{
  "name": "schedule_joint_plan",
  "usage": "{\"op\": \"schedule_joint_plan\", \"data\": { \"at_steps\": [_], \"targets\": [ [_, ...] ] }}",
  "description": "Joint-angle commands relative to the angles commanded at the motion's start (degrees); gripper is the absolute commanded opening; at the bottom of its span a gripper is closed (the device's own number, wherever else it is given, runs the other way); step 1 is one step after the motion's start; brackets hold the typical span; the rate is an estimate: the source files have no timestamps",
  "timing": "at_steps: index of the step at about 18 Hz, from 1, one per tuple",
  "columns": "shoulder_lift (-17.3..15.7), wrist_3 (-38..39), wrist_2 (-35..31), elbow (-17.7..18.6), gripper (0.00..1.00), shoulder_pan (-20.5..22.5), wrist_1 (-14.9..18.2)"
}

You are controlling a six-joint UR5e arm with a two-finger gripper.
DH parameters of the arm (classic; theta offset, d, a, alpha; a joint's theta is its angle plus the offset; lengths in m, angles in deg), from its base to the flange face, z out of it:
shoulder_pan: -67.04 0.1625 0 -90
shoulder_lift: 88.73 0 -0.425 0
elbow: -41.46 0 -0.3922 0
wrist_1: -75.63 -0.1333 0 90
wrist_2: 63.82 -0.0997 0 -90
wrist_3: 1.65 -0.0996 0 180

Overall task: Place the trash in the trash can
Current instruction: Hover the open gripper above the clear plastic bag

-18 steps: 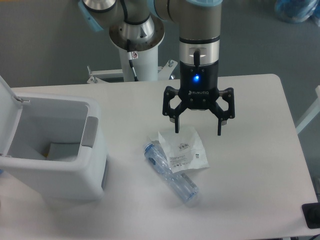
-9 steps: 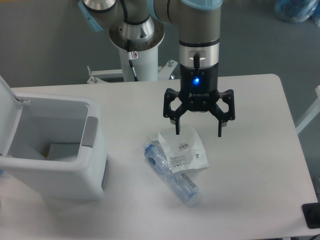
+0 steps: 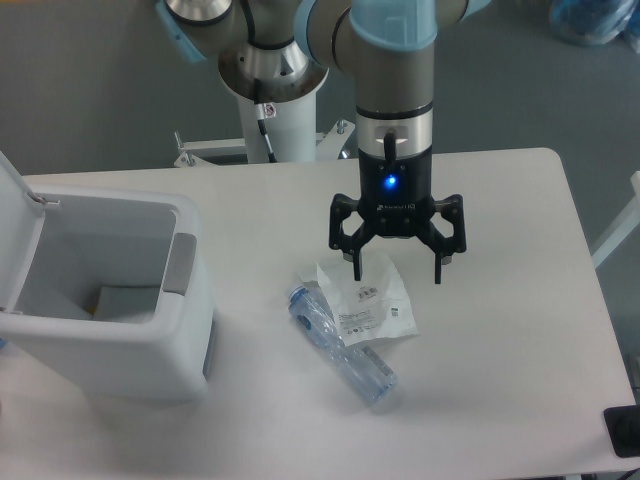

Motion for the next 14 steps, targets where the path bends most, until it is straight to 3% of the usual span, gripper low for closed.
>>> {"op": "schedule_joint_plan", "data": {
  "at_steps": [3, 5, 7, 14],
  "targets": [
    [0.26, 0.17, -0.17, 2.03, 1.00, 0.53, -0.09],
    [0.61, 4.80, -1.14, 2.21, 1.00, 0.44, 0.17],
    [0.35, 8.35, -3.69, 4.66, 1.00, 0.35, -0.08],
    [-2.29, -12.37, -3.34, 11.26, 1.00, -1.92, -0.09]
  ]
}}
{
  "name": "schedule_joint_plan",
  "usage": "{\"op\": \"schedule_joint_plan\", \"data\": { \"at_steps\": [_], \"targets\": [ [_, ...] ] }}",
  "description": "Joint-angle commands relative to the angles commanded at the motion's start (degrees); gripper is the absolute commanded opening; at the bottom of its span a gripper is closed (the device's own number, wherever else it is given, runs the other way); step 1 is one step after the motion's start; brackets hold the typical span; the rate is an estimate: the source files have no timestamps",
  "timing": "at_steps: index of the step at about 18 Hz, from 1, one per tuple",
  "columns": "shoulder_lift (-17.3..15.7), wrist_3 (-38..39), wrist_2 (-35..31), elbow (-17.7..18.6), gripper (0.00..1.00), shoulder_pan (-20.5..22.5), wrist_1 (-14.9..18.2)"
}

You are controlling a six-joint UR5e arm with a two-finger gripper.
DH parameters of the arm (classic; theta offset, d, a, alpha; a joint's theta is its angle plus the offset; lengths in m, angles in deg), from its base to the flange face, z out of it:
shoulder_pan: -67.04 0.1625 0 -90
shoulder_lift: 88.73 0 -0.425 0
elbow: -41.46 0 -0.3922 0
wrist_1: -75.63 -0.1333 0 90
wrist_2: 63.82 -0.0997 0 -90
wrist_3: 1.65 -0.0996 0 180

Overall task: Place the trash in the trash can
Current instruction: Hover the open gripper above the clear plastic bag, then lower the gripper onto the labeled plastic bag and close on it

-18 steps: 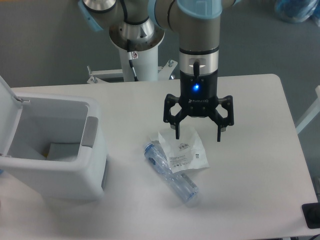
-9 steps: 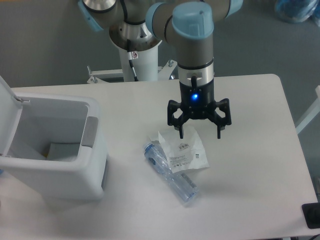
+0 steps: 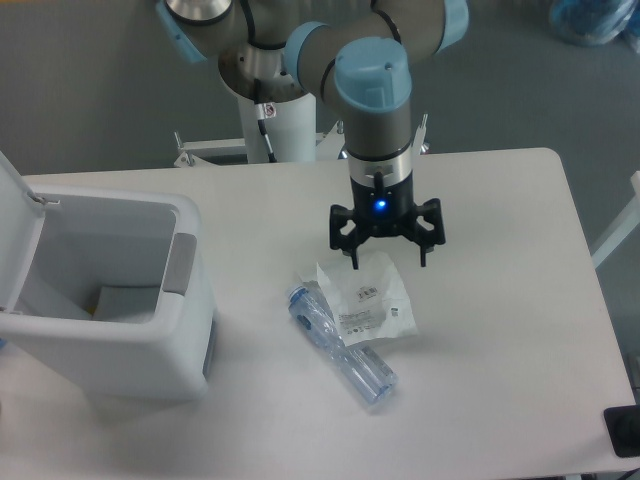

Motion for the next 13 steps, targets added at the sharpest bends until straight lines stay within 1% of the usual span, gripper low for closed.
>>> {"op": "schedule_joint_plan", "data": {
  "at_steps": [3, 5, 7, 10, 13],
  "targets": [
    [-0.61, -7.21, -0.70, 1.94, 1.00, -1.59, -0.09],
    [-0.79, -8.80, -0.79, 3.51, 1.00, -2.72, -0.35],
    [-0.88, -10.21, -2.89, 4.40, 1.00, -3.69, -0.44],
    [0.00, -9.69, -6.58, 5.98, 1.00, -6.68, -0.53],
    [0.26, -6.54, -7.12, 7.56, 1.00, -6.86, -0.62]
  ]
}}
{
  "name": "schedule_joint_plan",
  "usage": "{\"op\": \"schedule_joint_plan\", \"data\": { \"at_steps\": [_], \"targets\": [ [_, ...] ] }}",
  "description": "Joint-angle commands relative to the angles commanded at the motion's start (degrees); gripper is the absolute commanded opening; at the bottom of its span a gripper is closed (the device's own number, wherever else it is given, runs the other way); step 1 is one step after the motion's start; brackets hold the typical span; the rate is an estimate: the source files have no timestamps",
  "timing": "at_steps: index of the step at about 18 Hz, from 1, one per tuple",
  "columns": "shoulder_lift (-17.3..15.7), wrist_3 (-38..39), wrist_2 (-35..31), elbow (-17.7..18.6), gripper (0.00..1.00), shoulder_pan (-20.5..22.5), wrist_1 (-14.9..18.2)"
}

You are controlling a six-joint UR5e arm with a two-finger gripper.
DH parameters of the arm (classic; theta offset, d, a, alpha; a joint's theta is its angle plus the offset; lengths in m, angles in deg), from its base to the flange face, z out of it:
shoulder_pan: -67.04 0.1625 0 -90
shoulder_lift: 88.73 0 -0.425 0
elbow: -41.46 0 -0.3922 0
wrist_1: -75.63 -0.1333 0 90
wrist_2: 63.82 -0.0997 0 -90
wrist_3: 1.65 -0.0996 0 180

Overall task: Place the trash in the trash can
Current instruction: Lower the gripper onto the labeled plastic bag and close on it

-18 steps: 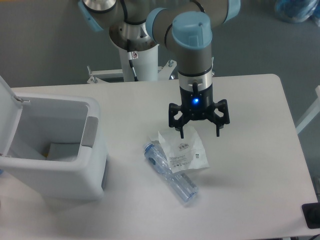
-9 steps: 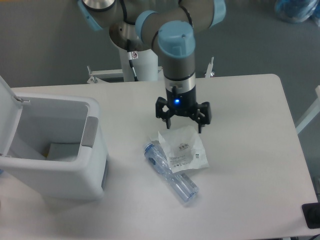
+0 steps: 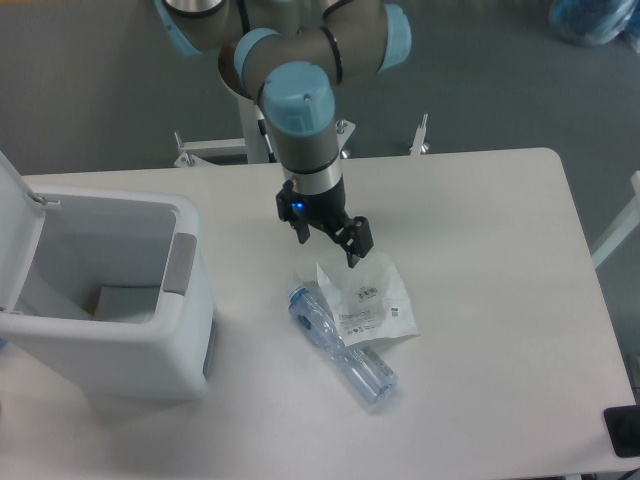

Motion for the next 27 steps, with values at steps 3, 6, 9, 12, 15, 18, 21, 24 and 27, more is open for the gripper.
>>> {"op": "schedule_joint_plan", "data": {
  "at_steps": [3, 6, 9, 12, 15, 18, 21, 24, 27],
  "targets": [
    [0.70, 3.69, -0.17, 0.97, 1.00, 0.00, -0.09],
    [2.37, 5.29, -0.18, 1.23, 1.00, 0.00, -0.35],
    [4.04, 5.29, -0.79, 1.15, 1.00, -0.17, -1.41],
    [5.97, 5.38, -0.88, 0.80, 1.00, -1.67, -1.58],
    [8.52, 5.11, -2.98, 0.09, 1.00, -1.93, -1.67],
    [9.67, 4.94, -3.87, -0.70, 1.00, -2.11, -1.85],
    [10.28, 4.94, -4.04, -1.14, 1.00, -2.11, -1.85],
    [10.28, 4.94, -4.04, -1.23, 1.00, -2.11, -1.85],
    [10.46, 4.85, -4.04, -1.49, 1.00, -2.11, -1.85]
  ]
}}
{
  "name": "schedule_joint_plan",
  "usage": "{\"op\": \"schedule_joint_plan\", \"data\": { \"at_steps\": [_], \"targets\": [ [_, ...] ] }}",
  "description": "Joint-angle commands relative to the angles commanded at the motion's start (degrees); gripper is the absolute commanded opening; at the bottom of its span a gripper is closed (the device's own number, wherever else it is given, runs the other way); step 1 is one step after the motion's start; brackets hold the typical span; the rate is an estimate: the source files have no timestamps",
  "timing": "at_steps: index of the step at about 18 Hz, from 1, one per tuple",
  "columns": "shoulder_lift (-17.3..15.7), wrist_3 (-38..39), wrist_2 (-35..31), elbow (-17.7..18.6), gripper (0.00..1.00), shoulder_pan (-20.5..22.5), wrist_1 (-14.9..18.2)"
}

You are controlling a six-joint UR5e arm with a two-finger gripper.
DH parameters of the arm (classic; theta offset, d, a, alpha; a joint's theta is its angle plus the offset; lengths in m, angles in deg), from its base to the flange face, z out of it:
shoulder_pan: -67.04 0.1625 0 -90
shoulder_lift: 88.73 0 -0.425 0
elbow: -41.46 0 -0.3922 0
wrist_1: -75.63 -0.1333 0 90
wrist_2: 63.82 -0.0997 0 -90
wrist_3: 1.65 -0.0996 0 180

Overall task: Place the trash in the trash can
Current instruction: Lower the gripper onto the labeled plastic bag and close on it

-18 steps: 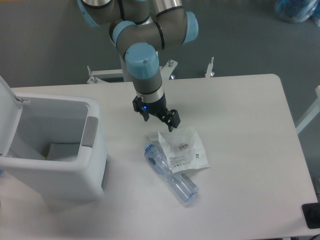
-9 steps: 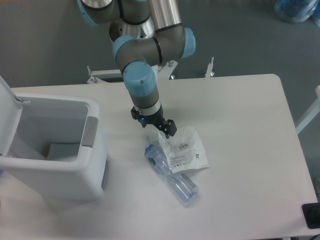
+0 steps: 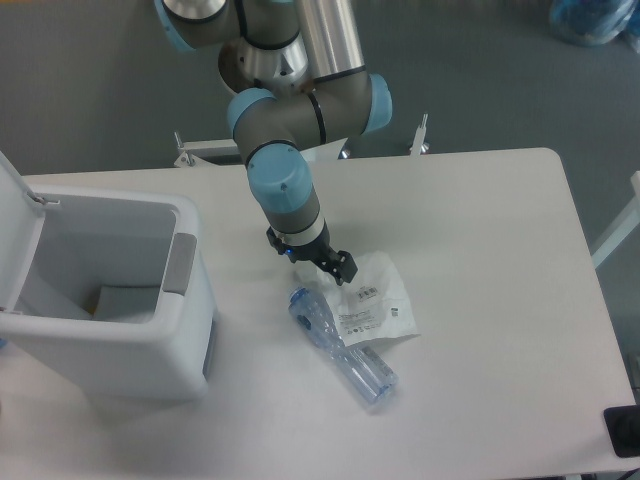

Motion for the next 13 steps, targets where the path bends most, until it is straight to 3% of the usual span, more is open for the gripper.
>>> {"op": "schedule_joint_plan", "data": {
  "at_steps": [3, 5, 11, 13],
  "targets": [
    [0.00, 0.09, 0.00, -0.18, 0.86, 0.00, 0.00],
    [0.00, 0.09, 0.00, -0.27, 0.71, 0.00, -0.09],
    [-0.09, 0.09, 0.09, -0.62, 0.04, 0.00, 0.00],
    [-0.18, -0.09, 0.18, -1.23, 0.00, 0.09, 0.00]
  ]
}}
